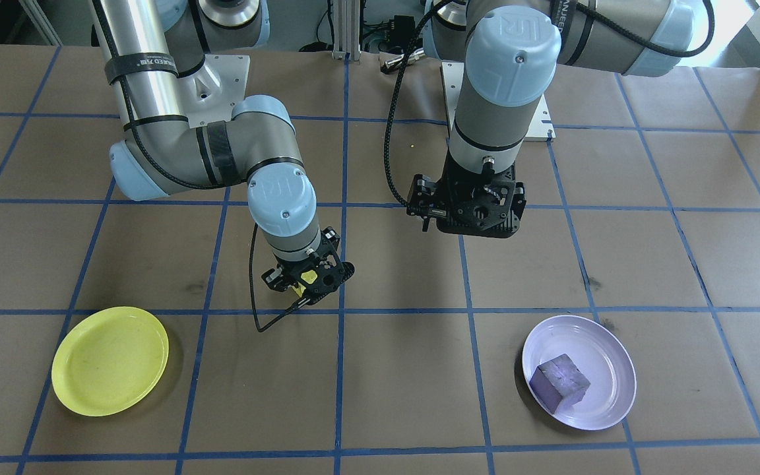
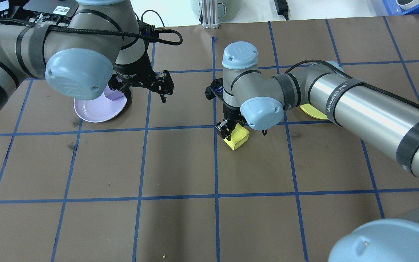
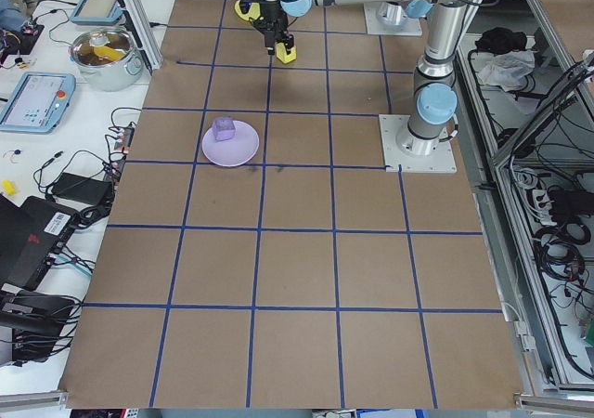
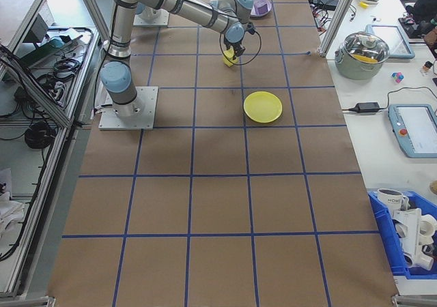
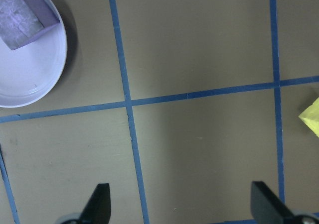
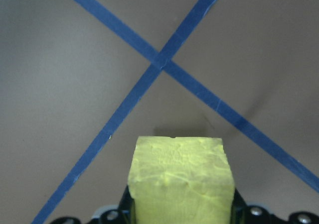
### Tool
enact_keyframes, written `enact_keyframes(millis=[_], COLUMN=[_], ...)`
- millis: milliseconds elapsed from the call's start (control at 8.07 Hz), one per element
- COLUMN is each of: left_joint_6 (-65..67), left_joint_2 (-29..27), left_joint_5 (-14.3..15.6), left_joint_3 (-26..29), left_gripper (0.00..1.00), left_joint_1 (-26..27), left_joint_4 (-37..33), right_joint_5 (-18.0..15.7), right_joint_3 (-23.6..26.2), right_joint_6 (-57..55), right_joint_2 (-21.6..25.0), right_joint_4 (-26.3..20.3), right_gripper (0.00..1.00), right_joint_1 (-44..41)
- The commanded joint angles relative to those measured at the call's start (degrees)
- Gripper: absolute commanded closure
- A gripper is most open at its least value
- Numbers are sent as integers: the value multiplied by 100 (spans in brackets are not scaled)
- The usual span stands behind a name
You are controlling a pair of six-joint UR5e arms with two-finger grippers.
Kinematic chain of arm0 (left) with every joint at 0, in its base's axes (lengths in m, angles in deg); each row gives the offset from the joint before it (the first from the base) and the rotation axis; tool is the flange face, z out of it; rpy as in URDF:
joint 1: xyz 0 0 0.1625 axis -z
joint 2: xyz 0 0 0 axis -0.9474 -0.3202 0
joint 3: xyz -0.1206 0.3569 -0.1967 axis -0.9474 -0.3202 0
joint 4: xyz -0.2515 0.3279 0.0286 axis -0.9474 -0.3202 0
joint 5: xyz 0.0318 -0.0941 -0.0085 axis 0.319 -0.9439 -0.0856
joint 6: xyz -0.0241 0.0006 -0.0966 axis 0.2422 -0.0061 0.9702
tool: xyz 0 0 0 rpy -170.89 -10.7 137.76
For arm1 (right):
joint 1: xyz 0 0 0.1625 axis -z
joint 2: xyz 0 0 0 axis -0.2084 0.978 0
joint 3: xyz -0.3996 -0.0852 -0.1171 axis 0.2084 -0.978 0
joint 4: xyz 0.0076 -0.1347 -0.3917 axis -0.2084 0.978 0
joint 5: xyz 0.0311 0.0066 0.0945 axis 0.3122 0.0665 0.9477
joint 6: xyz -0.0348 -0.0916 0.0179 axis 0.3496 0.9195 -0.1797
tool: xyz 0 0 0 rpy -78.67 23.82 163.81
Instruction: Sort blocks by color into plates
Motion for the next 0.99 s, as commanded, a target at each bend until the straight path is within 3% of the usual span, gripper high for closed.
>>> enact_keyframes(millis=[0,372,868], left_joint_6=[0,0,0], left_joint_2=[1,19,36], left_joint_5=[-3,-3,-3], left_joint_3=[0,8,17], left_gripper=[0,0,0], left_joint_1=[-6,-6,-111], left_joint_4=[0,-44,-87], right_joint_5=[-93,-400,-401], right_joint_3=[-139,-166,-384], right_joint_6=[-11,50,321], right_joint_2=[803,1264,1002], right_joint_4=[-67,-76,-14], right_gripper=[100,100,100], right_joint_1=[221,1274,2550])
